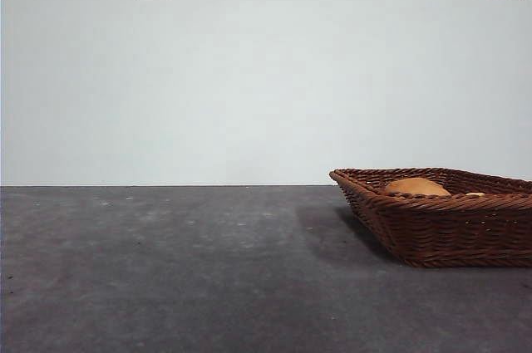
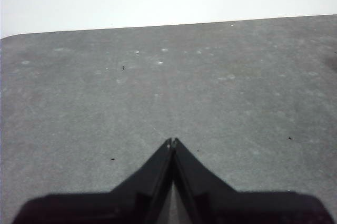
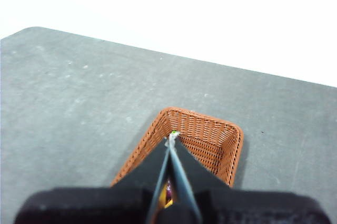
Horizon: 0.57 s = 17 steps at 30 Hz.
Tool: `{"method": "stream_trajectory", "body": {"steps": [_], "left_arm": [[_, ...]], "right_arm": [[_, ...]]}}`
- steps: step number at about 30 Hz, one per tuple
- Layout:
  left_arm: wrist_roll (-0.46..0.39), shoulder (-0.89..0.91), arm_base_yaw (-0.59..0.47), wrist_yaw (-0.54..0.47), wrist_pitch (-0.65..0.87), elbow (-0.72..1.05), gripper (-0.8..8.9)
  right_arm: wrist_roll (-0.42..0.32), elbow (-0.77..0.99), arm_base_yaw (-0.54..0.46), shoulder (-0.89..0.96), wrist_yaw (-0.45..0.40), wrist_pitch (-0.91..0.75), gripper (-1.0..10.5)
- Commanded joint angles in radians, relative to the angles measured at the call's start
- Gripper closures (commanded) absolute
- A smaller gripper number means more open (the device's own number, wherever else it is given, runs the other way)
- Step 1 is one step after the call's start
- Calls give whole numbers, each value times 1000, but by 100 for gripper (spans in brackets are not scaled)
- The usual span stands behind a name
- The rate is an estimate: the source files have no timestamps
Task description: Help me put the vegetables on the table into the basket
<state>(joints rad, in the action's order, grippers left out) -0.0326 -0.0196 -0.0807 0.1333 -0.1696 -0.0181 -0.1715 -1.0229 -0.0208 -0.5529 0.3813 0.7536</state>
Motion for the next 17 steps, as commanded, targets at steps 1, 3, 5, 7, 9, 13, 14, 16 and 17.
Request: {"method": "stream_trajectory", "body": {"steps": [1, 3, 5, 7, 9, 13, 14, 16, 17], "left_arm": [[5, -1, -2, 0, 10, 11, 817], [5, -1, -2, 0, 10, 11, 817], [5, -1, -2, 0, 10, 11, 817], [5, -1, -2, 0, 10, 11, 817], [5, -1, -2, 0, 10, 11, 817], [5, -2, -2, 0, 10, 11, 817], [5, -2, -2, 0, 10, 11, 817], [5, -2, -2, 0, 10, 11, 817], [5, -2, -2, 0, 10, 11, 817]], "right_arm": [[19, 214, 0, 122, -4, -127, 946], [45, 354, 0, 200, -6, -220, 946], [78, 462, 0, 252, -23, -294, 945], [118, 554, 0, 296, -51, -351, 946], [158, 636, 0, 339, -76, -384, 945], [202, 774, 0, 418, -100, -418, 946], [202, 808, 0, 441, -102, -417, 945], [205, 857, 0, 476, -102, -416, 946], [205, 880, 0, 493, -102, -416, 946]]}}
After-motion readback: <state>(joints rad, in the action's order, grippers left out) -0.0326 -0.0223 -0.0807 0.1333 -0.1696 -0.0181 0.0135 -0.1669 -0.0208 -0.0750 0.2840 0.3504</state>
